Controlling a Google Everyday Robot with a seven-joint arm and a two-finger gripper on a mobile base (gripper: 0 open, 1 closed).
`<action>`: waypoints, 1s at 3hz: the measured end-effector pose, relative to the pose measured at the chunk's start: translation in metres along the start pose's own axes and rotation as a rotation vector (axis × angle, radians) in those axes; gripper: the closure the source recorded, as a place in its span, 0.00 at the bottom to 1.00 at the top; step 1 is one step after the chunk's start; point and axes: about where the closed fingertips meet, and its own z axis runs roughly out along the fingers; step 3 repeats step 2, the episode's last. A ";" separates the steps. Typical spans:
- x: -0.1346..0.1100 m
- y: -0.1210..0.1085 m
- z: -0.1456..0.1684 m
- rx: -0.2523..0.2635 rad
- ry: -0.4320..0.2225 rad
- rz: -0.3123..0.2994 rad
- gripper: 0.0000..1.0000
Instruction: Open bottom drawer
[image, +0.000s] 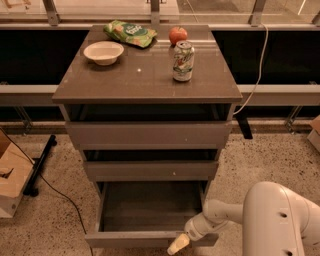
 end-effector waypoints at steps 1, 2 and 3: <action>0.008 0.009 0.009 -0.043 0.019 0.001 0.00; 0.008 0.009 0.009 -0.043 0.019 0.001 0.00; 0.008 0.009 0.009 -0.043 0.019 0.001 0.00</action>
Offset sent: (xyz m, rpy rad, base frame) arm -0.0383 0.0017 -0.0125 0.0735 0.0849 0.0021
